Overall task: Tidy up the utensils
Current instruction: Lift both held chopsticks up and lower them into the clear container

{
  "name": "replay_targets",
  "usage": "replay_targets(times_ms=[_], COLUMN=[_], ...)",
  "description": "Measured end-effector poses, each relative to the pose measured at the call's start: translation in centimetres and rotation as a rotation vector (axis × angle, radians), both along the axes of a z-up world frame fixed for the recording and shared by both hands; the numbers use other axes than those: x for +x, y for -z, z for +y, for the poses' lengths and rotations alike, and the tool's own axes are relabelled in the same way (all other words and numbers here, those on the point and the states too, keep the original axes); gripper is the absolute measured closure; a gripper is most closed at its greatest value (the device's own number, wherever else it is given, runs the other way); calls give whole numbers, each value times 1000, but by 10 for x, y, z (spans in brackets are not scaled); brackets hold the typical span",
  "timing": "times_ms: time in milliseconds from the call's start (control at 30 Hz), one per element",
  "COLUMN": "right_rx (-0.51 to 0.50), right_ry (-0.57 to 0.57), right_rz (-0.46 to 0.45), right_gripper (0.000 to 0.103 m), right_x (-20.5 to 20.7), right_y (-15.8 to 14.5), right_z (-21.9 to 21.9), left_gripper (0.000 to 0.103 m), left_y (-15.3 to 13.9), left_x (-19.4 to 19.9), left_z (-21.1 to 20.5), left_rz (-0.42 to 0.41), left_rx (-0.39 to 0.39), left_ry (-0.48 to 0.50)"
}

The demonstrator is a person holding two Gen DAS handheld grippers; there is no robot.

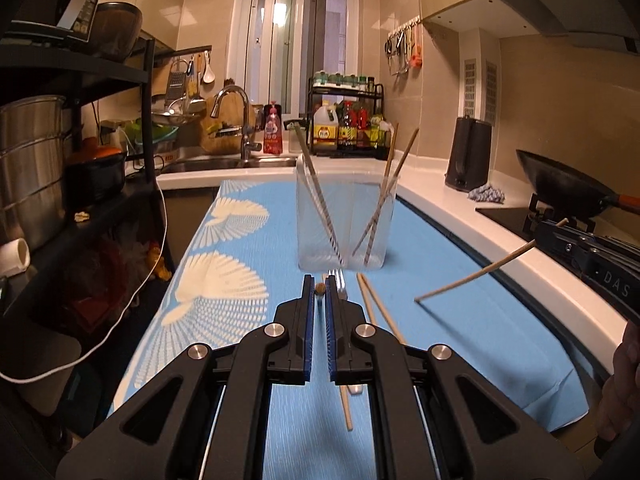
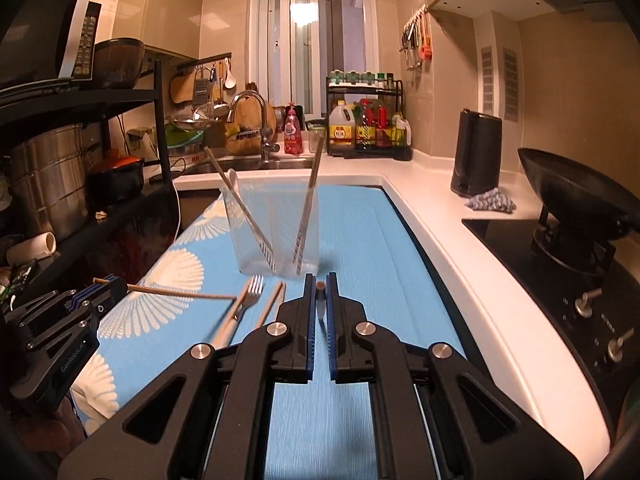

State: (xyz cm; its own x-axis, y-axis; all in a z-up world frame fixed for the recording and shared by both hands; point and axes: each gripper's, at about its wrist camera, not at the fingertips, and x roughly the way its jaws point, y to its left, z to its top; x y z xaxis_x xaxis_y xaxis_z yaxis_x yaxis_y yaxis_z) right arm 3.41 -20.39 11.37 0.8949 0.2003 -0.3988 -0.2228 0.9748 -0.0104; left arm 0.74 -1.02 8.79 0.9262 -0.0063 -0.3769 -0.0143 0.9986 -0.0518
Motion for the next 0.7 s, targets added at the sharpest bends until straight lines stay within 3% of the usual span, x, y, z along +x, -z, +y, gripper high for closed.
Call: replay_targets(times_ms=[367, 700], right_rx=[-13, 7], right_ry=[-67, -119], right_rz=[30, 59], right_gripper=[98, 98], right_x=[36, 61], right_y=[-44, -81], right_z=[14, 26], left_gripper=[98, 98], left_y=[-76, -96], left_x=[41, 69], left_z=[24, 26], left_rz=[-19, 62], left_rx=[-50, -95], left_ry=[44, 70])
